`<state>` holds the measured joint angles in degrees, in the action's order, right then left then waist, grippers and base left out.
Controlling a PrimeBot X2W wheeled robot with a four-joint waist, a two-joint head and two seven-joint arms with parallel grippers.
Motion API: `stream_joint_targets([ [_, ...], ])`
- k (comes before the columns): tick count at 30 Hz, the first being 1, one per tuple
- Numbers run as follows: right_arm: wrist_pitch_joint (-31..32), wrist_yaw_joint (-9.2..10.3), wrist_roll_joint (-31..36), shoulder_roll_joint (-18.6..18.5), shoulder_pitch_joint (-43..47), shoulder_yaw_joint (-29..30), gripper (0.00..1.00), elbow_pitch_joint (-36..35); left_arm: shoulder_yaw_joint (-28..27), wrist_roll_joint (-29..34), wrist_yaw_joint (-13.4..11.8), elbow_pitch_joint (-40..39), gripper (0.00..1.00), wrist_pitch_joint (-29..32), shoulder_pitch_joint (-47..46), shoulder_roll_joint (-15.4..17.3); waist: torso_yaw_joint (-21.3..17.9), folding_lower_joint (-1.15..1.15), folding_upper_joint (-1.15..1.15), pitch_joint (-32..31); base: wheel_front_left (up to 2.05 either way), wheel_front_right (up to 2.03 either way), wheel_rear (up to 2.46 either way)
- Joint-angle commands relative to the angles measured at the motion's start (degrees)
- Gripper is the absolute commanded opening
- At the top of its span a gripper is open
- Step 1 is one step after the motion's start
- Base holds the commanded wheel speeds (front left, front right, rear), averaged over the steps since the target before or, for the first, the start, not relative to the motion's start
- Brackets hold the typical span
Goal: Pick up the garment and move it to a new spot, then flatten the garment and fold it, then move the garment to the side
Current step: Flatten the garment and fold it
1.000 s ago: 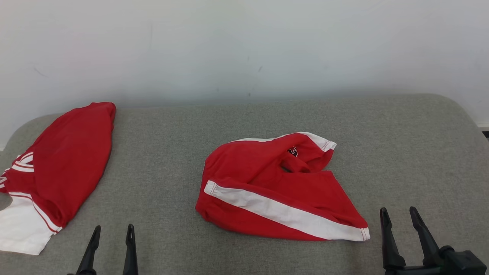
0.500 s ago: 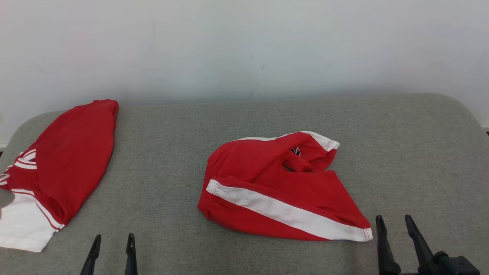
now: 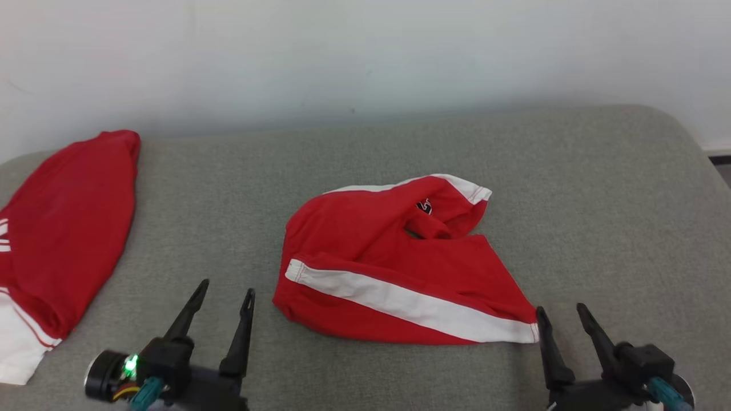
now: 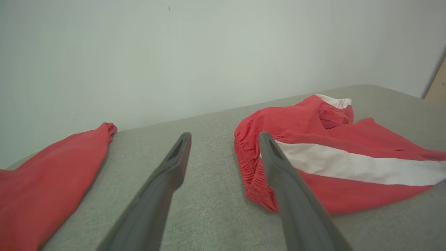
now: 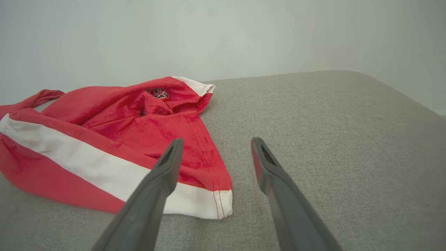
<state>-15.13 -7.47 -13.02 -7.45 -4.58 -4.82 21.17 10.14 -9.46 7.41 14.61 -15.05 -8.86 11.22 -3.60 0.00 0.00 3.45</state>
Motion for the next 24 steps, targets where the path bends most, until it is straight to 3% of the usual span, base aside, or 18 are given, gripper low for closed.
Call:
stream_joint_targets([
  [1, 0.0, -0.05, -0.1, -0.4, -0.5, -0.1, 1.00, 0.2, 0.5, -0.3, 0.0, 0.3, 1.00, -0.2, -1.1, 0.3, -1.6, 0.00, 0.00, 2.1, 0.00, 0.00, 0.00],
  [12, 0.0, -0.04, -2.1, 0.3, -8.2, -4.5, 1.00, 11.2, 16.6, -8.3, 0.0, 11.0, 1.00, -0.2, -13.3, 6.5, -3.3, 0.00, 0.00, 7.1, 0.00, 0.00, 0.00],
  [24, 0.0, -0.05, -4.1, 0.8, -10.9, -8.1, 1.00, 15.7, 24.6, -14.7, 0.0, 18.2, 1.00, -0.2, -20.0, 8.4, -5.0, 0.00, 0.00, 8.1, 0.00, 0.00, 0.00],
])
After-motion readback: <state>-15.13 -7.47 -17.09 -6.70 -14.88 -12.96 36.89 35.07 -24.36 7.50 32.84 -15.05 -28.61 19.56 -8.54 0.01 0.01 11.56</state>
